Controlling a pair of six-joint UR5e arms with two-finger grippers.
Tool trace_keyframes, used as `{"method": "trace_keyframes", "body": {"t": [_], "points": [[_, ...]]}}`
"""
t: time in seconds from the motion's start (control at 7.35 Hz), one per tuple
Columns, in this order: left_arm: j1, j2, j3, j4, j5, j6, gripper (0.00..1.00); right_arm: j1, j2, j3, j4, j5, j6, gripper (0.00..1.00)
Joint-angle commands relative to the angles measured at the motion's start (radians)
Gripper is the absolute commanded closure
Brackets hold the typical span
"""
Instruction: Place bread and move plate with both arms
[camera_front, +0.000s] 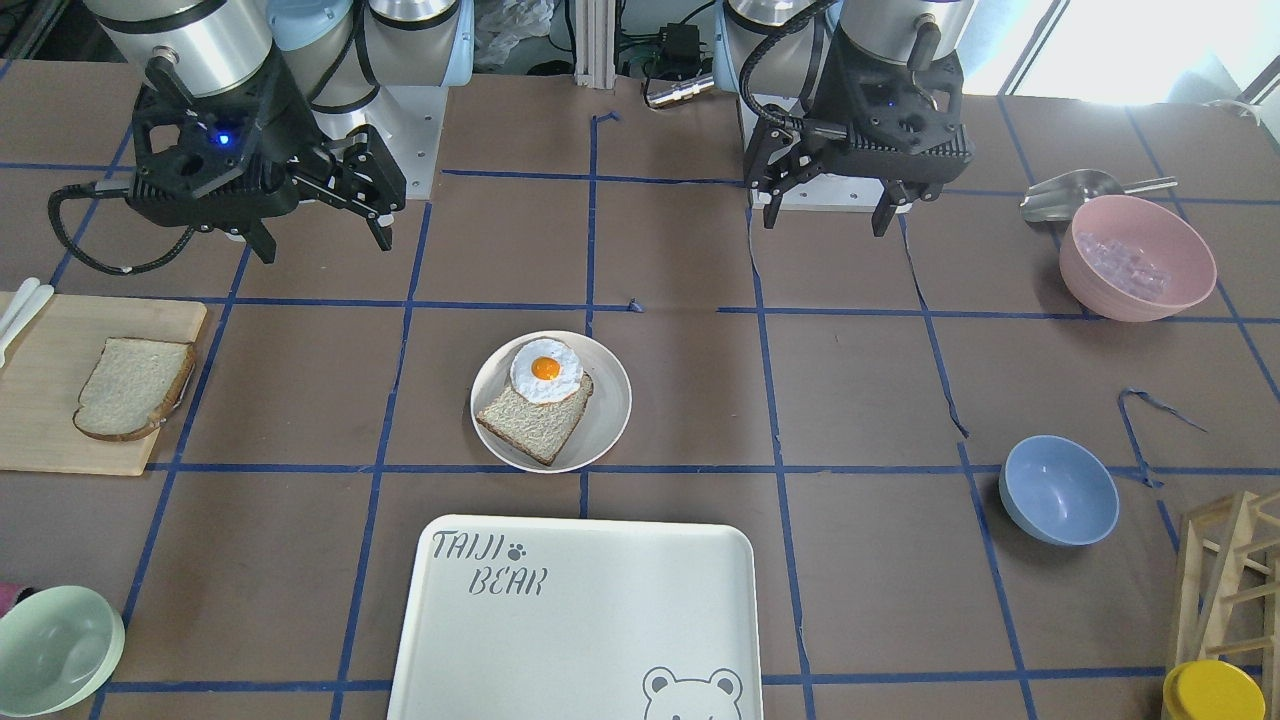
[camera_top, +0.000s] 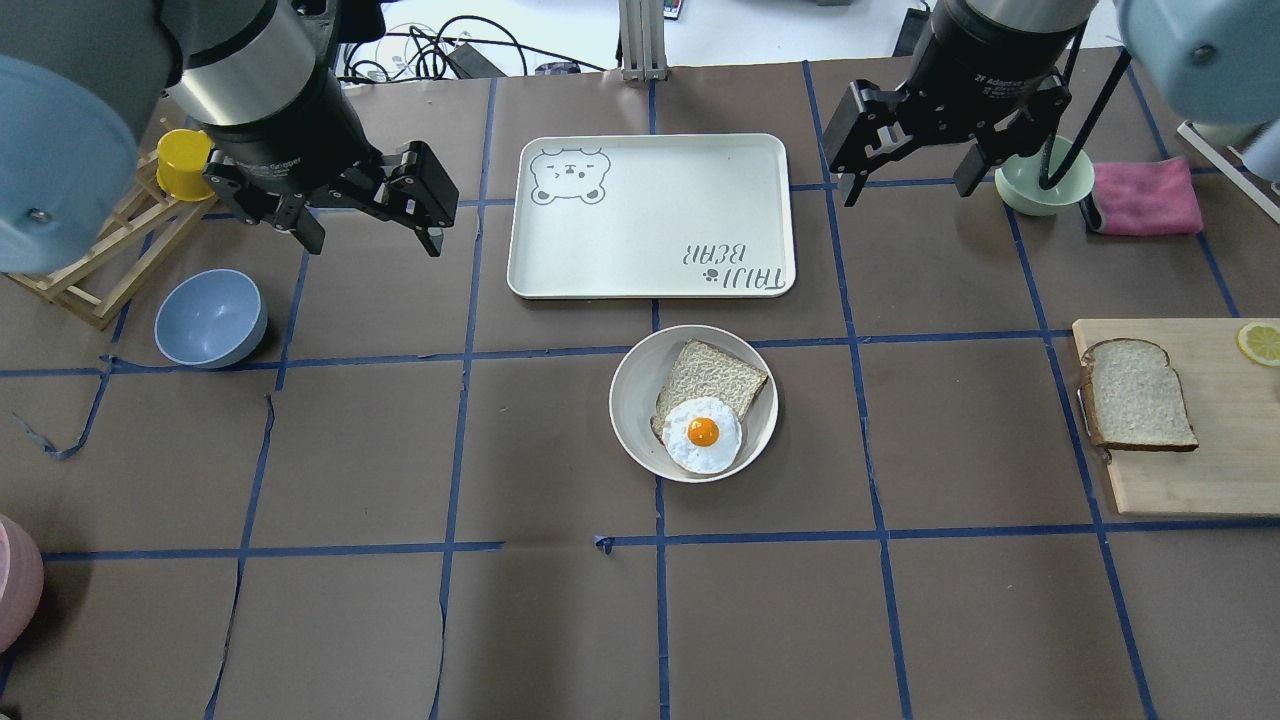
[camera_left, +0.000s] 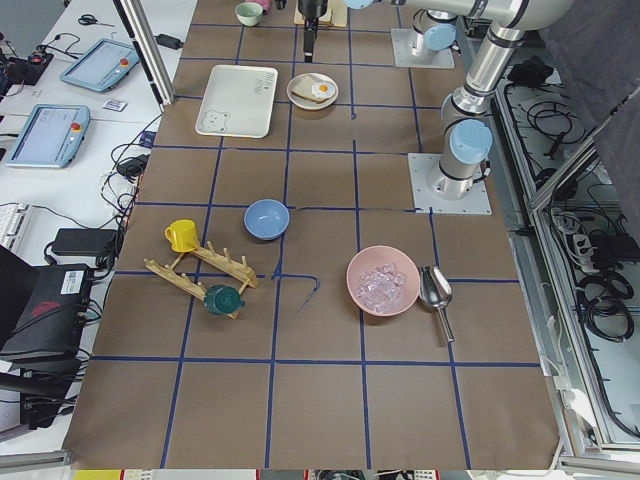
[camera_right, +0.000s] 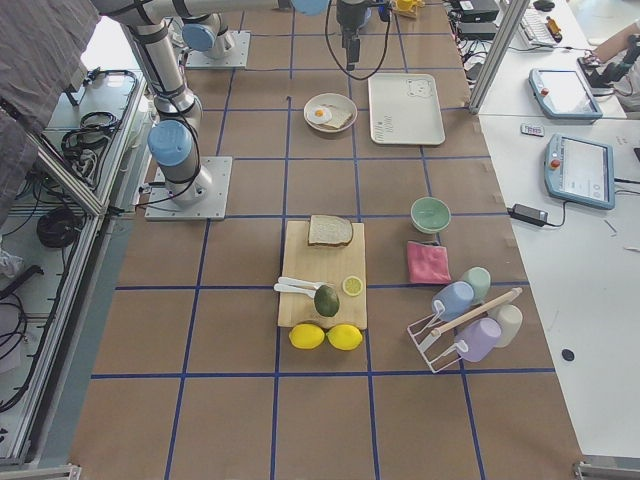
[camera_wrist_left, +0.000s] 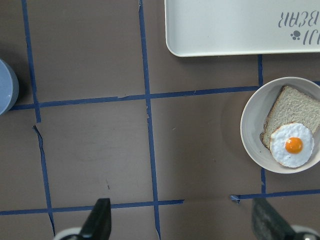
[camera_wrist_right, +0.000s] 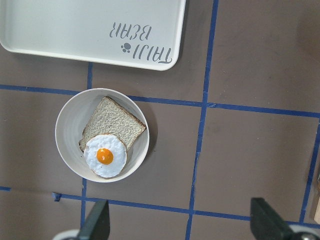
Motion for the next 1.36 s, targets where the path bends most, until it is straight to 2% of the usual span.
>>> {"method": "trace_keyframes", "body": {"t": [0.0, 1.22], "points": [[0.0, 0.0, 0.0, 0.0, 0.0, 0.0, 0.0, -0.001, 0.001, 0.0, -0.013, 0.01, 0.004, 0.0], [0.0, 0.0, 0.0, 0.0, 0.0, 0.0, 0.0, -0.005, 0.002, 0.003, 0.006, -0.019, -0.008, 0.0]]}}
